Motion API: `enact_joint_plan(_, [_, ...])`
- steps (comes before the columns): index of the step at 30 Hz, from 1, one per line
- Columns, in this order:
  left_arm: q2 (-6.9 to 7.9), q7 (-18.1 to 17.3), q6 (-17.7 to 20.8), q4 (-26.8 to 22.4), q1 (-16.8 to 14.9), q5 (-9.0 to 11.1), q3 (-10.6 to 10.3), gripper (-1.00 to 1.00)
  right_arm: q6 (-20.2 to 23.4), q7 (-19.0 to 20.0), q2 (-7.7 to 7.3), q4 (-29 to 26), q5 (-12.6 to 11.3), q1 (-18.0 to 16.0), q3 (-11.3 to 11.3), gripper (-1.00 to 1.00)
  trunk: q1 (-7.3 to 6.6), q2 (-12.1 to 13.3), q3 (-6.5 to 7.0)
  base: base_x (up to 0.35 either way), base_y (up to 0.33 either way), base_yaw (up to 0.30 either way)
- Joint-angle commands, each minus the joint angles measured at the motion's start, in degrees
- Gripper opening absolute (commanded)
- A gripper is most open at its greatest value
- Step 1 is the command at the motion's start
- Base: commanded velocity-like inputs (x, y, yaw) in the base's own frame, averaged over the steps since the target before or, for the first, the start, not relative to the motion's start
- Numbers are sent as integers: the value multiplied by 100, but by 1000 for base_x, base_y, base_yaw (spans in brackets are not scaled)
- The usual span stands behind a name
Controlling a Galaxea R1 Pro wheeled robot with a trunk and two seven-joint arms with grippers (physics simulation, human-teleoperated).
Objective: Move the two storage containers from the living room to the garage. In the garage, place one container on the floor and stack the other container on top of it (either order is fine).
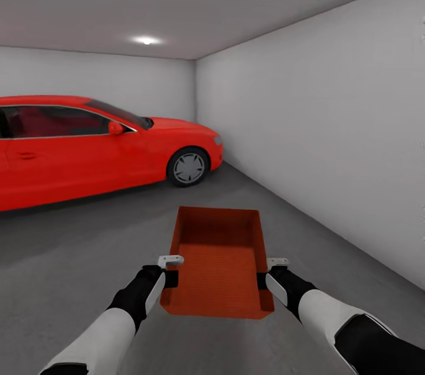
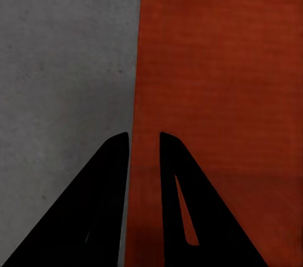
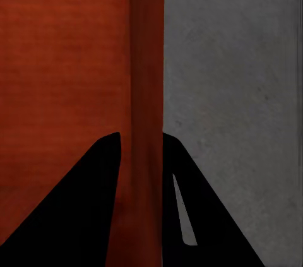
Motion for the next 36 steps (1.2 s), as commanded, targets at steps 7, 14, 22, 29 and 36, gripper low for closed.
enact_joint_plan(7, [-2,326,53,-43,-5,-219,138,-100,6,-25,-1,-14,-248,4,313,-100,5,-4,-3,322,0,-243])
enact_joint_plan(14, [-2,323,49,-43,-5,-223,136,-100,6,-25,-1,-14,-248,4,313,-100,5,-4,-3,322,0,-245])
enact_joint_plan(22, [-2,327,45,-60,-5,-223,123,-100,6,-25,0,-14,-248,4,313,-100,5,-4,-3,322,0,-245])
enact_joint_plan(29, [-2,331,45,-86,-5,-223,107,-100,6,-25,-2,-14,-248,4,313,-100,5,-4,-3,322,0,-245])
enact_joint_plan(36, [-2,331,45,-94,-5,-223,105,-100,6,-25,-2,-14,-250,4,313,-100,5,-4,-3,322,0,-245])
